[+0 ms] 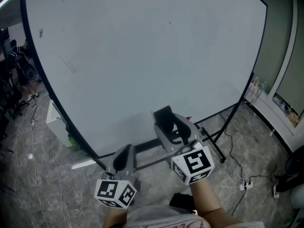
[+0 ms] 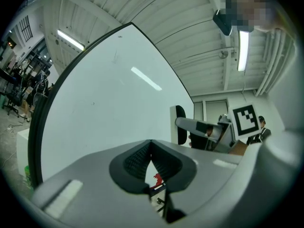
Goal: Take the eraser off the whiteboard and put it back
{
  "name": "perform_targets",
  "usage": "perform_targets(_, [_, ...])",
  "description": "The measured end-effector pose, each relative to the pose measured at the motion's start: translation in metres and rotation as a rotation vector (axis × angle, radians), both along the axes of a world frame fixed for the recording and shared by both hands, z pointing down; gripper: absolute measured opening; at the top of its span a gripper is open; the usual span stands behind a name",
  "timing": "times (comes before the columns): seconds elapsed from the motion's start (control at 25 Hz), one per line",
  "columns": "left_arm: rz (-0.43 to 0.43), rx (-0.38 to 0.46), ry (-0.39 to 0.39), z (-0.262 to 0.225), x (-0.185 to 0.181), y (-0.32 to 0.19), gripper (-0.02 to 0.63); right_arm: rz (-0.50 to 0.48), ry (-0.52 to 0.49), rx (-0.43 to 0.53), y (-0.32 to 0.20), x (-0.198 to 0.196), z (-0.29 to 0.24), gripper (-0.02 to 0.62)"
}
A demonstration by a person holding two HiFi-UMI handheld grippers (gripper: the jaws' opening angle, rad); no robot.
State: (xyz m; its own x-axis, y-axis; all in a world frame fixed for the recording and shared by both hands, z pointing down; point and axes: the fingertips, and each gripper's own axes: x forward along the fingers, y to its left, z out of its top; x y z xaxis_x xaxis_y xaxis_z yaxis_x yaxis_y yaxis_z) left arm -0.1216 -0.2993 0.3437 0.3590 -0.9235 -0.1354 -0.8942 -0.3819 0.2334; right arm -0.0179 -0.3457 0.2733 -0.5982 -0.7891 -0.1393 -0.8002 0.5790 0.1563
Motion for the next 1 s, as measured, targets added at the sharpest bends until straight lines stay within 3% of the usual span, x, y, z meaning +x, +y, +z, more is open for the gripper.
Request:
perform_targets(0.32, [-0.007,-0.006,0.003,0.002,-0.005,0.001,-0.002,0.047,0.017,0.098,-0.042,-0.014,-0.055,0.229])
perform_targets(0.56, [-0.017,-0.005,0.010,0.005,-0.007,0.003,-0.002,0.087,0.083,0.166,-0.066,-0.031,-0.085,0.229])
perform_targets(1.0, [-0.029,-0.011,0.013,0.006,-0.010,0.002,-0.002,0.115,0.104,0.117,-0.114,-0.051,-0.097,0.231])
